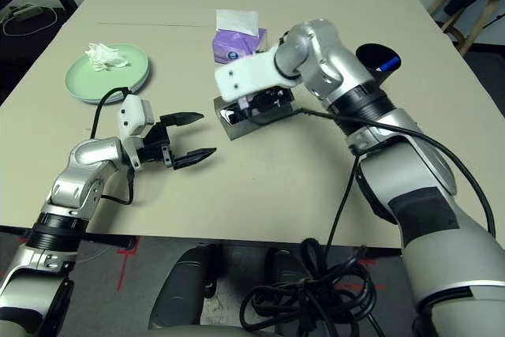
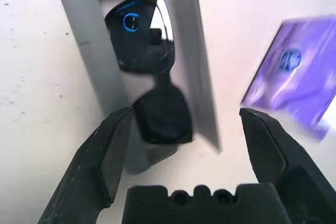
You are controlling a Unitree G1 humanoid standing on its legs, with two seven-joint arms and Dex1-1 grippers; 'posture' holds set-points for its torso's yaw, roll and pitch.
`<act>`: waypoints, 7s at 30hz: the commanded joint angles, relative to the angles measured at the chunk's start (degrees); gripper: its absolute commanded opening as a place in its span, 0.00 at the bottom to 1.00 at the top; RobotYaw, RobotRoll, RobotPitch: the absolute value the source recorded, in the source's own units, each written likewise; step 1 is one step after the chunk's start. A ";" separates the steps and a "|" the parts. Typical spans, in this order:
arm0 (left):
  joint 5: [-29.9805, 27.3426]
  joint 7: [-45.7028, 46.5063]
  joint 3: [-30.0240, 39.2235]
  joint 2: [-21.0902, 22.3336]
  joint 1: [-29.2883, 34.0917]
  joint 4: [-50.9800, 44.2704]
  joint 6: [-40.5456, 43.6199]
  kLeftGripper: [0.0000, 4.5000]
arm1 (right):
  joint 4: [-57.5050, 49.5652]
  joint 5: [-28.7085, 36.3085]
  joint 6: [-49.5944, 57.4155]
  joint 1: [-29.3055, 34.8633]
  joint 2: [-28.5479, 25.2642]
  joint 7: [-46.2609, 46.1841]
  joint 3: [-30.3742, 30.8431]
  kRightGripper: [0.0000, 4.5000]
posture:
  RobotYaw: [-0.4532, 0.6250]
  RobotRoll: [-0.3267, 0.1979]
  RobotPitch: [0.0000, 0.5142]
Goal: Organize and tidy the items on the table.
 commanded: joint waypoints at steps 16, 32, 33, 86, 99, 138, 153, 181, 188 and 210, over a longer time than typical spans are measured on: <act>0.38 -0.52 1.98 -1.56 -3.71 10.35 -6.19 1.00 | -12.63 34.31 -4.15 37.90 11.10 -19.52 -27.50 0.99 | 0.53 0.62 0.22; 0.23 -3.75 5.55 -1.81 -6.99 25.03 -14.34 1.00 | -5.23 44.70 -17.70 45.79 7.64 -17.47 -31.49 0.99 | 0.58 0.62 0.24; 0.88 -4.93 5.25 -1.84 -7.54 27.67 -16.52 1.00 | -6.31 45.21 -17.06 46.19 7.45 -17.65 -31.41 0.99 | 0.57 0.62 0.24; 10.27 -3.62 0.42 -13.65 -19.60 43.45 -11.18 0.00 | -5.89 47.93 -19.51 49.03 5.61 -21.41 -31.59 1.00 | 0.51 0.62 0.21; 2.17 -6.83 3.49 -14.73 -18.68 29.77 -10.25 0.00 | -4.16 47.96 -16.59 47.25 1.00 -16.97 -30.25 1.00 | 0.51 0.62 0.21; 1.76 -9.10 -10.16 -10.30 -4.99 3.19 0.18 0.99 | 38.56 1.44 -58.76 6.93 -28.29 11.41 1.91 1.00 | 0.53 0.62 0.32; 0.83 -6.72 -9.24 -9.85 -4.68 1.50 1.81 0.99 | 44.16 -6.24 -66.36 5.14 -27.71 1.88 5.58 1.00 | 0.55 0.62 0.34; 0.66 -5.96 -8.24 -8.84 -4.81 0.81 3.34 1.00 | 48.01 0.20 -57.45 2.97 -24.74 14.95 3.12 0.07 | 0.55 0.62 0.30; 0.34 -6.54 -7.98 -8.74 -5.20 1.44 3.30 1.00 | 19.83 40.16 -16.02 8.20 -27.83 17.74 5.58 0.07 | 0.54 0.62 0.29; 2.07 3.06 -4.25 -13.11 -9.68 9.80 -2.71 1.00 | -6.41 59.98 1.82 26.06 -4.01 -22.37 -39.78 0.07 | 0.50 0.62 0.25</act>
